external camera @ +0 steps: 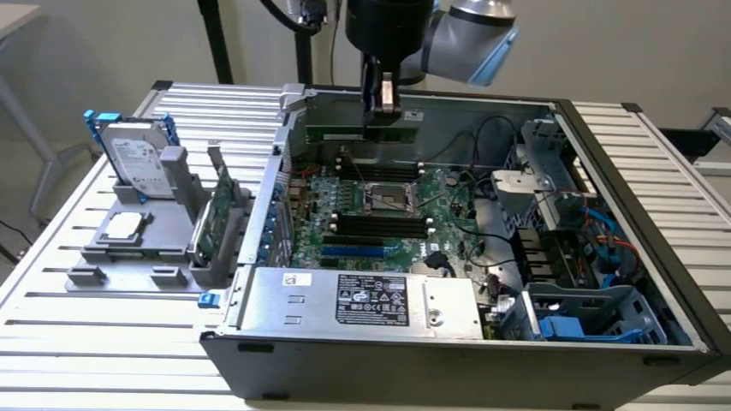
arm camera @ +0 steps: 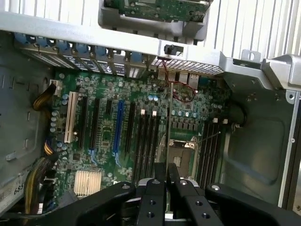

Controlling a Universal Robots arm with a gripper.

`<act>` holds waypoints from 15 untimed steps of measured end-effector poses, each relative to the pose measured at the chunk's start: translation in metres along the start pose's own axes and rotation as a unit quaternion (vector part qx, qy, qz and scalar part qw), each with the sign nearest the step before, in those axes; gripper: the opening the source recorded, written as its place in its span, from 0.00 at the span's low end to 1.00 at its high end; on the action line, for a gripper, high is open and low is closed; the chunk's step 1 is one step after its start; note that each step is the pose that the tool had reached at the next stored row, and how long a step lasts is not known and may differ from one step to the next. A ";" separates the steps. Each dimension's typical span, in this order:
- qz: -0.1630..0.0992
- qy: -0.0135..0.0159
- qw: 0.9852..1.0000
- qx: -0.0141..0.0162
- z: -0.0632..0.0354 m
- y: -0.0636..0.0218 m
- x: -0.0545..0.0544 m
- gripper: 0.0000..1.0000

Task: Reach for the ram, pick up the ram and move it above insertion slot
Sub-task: 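Pick up the ram and move it above insertion slot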

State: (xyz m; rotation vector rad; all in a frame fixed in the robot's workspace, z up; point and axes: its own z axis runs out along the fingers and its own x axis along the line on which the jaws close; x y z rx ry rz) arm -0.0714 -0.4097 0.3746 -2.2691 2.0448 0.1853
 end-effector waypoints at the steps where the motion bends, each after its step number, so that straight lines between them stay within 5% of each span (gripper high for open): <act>1: 0.000 0.000 1.000 0.000 0.0004 -0.0022 -0.002 0.14; 10: 0.018 0.000 1.000 0.003 0.0011 -0.0142 -0.007 0.14; 15: 0.022 0.005 1.000 0.003 0.0018 -0.0193 -0.012 0.14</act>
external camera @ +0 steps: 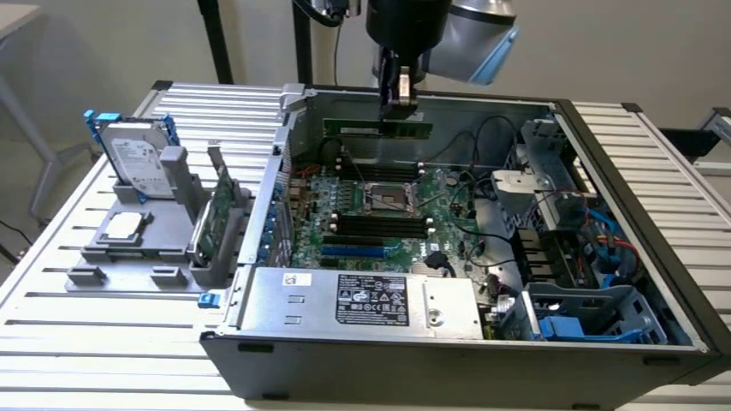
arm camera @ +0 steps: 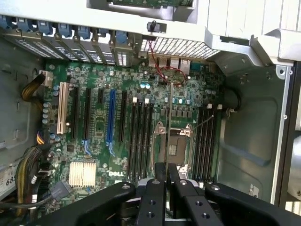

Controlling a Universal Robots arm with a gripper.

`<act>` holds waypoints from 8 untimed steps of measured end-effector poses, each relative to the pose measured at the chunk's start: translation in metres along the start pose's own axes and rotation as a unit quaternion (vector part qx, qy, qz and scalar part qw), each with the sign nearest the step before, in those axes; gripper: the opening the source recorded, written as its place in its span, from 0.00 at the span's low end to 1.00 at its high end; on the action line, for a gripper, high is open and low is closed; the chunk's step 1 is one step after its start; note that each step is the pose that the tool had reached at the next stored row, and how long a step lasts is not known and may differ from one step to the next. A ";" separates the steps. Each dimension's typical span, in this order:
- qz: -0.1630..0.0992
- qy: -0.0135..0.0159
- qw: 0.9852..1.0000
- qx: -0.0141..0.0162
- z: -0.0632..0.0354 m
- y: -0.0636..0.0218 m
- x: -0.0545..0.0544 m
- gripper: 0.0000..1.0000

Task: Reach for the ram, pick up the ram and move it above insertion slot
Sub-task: 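Pick up the ram and move it above insertion slot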

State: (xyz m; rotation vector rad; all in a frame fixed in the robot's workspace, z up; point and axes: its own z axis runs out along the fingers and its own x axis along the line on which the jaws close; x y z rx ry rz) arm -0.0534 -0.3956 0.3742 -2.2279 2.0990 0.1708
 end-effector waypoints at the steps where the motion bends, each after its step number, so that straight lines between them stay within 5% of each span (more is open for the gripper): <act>1: 0.001 0.001 1.000 0.000 0.0001 -0.0010 -0.001 0.14; 8: 0.009 0.003 1.000 0.001 -0.0003 -0.0052 -0.003 0.14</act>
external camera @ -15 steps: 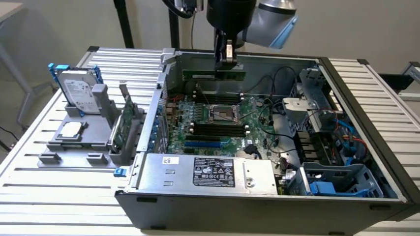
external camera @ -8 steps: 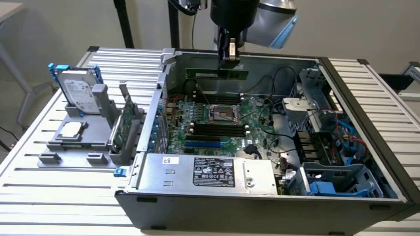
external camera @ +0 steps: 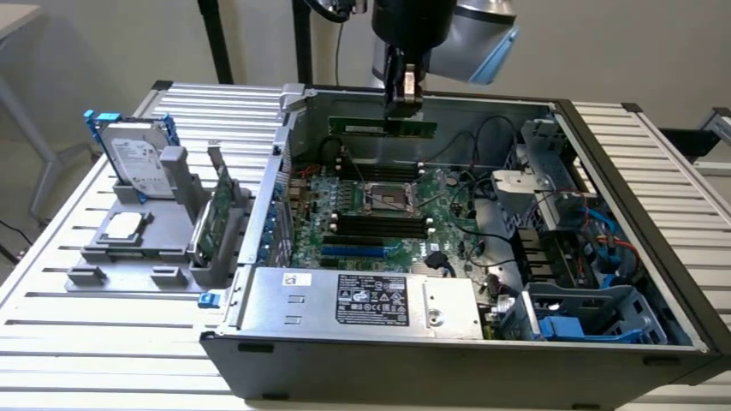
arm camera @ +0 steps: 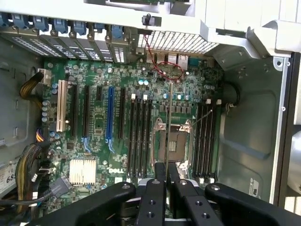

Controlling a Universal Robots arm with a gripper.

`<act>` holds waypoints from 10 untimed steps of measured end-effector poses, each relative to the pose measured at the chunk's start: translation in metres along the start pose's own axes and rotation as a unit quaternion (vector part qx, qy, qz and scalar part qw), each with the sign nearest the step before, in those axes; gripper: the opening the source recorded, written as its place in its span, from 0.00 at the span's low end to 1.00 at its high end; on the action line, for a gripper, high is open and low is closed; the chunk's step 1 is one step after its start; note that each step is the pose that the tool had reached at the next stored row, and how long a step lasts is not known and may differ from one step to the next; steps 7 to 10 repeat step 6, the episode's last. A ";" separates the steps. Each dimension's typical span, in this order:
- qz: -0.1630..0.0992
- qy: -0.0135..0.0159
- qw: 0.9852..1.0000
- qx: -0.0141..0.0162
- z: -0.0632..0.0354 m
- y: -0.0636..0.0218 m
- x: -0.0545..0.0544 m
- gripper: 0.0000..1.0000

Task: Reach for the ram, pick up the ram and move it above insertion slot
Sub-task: 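Pick up the ram and move it above insertion slot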

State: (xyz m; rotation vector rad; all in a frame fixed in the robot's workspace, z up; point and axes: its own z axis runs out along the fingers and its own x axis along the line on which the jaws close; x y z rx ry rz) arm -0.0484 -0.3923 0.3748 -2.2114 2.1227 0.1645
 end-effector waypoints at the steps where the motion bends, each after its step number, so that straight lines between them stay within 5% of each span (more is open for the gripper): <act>1: 0.000 0.000 1.000 0.000 0.0000 0.0000 0.000 0.14; 10: 0.000 0.000 1.000 0.000 0.0000 -0.0001 0.000 0.14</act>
